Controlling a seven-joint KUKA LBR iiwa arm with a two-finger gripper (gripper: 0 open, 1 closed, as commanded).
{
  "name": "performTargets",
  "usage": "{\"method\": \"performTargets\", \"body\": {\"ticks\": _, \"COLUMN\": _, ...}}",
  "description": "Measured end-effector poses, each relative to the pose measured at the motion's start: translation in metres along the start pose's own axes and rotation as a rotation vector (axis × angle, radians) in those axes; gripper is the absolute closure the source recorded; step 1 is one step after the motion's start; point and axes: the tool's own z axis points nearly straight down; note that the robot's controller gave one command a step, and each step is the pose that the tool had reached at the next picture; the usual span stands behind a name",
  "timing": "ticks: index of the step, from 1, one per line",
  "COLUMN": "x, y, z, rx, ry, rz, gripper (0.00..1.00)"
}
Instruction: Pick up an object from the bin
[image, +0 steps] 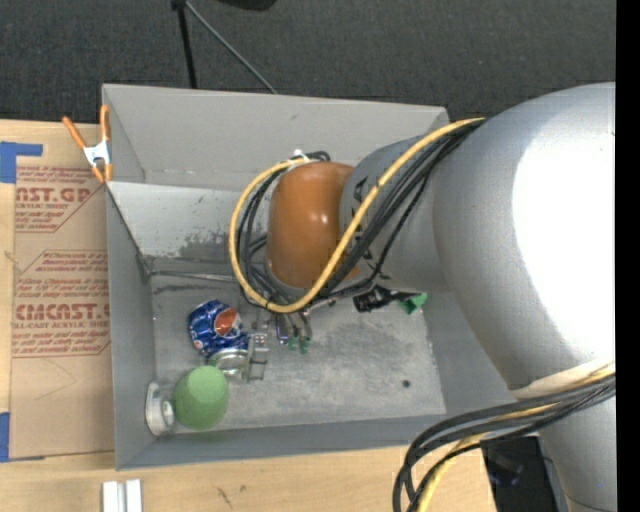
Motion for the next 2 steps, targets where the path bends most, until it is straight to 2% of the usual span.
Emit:
{"method": "performTargets", "body": {"ticks": 1, "x": -0.0063, "y": 0.0420, "z": 0.0262, "rx": 0.006, "ry": -0.006, "rz": -0.020, "gripper": 0.00}}
{"method": "performTargets", "body": {"ticks": 2, "x": -0.0054, "y": 0.0426, "z": 0.0246, "rx": 0.002, "ry": -0.003, "rz": -0.014, "gripper": 1.00}}
